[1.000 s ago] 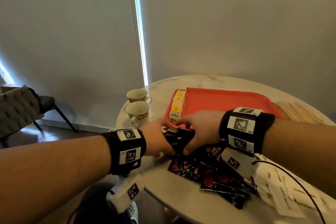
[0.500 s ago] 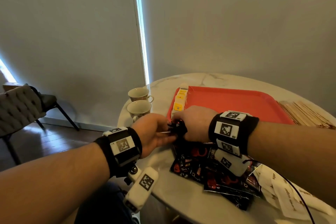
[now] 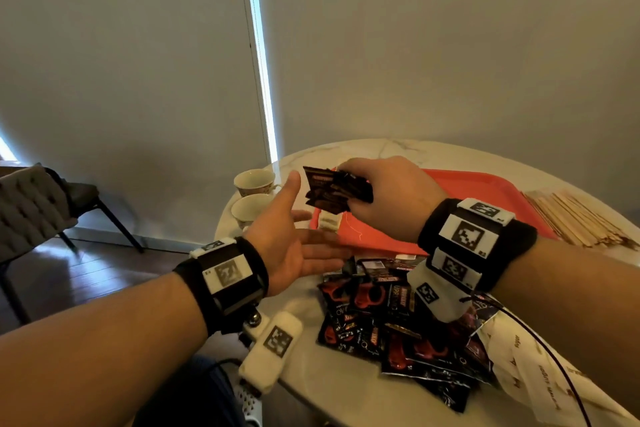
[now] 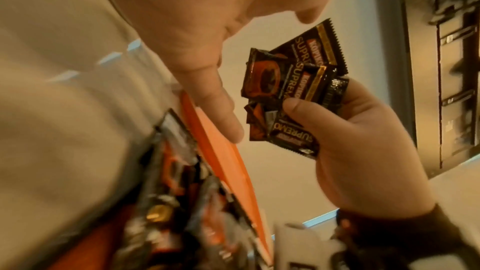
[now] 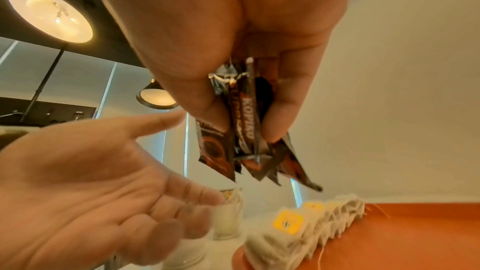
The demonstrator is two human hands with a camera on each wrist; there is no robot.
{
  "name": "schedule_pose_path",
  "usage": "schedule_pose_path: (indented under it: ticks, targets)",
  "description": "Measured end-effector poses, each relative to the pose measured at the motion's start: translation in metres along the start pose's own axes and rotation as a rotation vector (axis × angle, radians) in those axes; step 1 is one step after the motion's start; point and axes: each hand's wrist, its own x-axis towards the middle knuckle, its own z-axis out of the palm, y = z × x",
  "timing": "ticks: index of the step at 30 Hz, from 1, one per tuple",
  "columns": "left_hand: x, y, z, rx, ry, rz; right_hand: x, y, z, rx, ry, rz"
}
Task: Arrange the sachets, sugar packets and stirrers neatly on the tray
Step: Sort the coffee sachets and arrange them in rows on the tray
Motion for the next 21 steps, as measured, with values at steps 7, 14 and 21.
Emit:
schedule_pose_path:
  ticks: [7, 14, 21]
  targets:
    - [0.043, 0.043, 0.053, -0.195, -0.205, 0.077, 0.015, 0.024, 0.005, 0.137, 0.131, 0.035]
    - [0.088, 0.043, 0.078, -0.189, -0.185, 0.078, 0.033, 0.069, 0.013, 0.401, 0.120, 0.093]
    - [0.129, 0.045, 0.080, -0.271, -0.161, -0.014, 0.057, 0.121, 0.023, 0.683, -0.084, 0.146]
